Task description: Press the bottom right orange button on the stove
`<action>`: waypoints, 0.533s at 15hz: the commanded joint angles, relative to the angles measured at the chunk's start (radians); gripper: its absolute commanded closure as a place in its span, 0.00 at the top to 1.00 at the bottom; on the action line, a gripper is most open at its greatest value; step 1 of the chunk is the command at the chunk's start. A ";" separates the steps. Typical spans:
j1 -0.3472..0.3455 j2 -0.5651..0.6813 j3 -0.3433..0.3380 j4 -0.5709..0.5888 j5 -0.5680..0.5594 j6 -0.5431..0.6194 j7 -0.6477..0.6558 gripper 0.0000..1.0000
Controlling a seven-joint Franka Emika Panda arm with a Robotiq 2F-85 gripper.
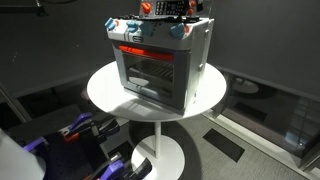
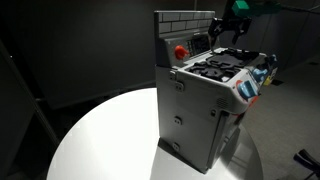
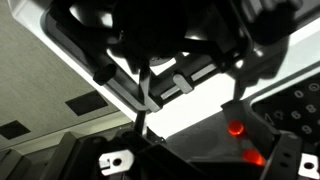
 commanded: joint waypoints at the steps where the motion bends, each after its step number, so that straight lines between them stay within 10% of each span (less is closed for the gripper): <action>1: 0.018 -0.025 -0.012 0.002 0.000 -0.044 0.007 1.00; 8: 0.021 -0.036 -0.012 0.006 -0.018 -0.079 0.023 1.00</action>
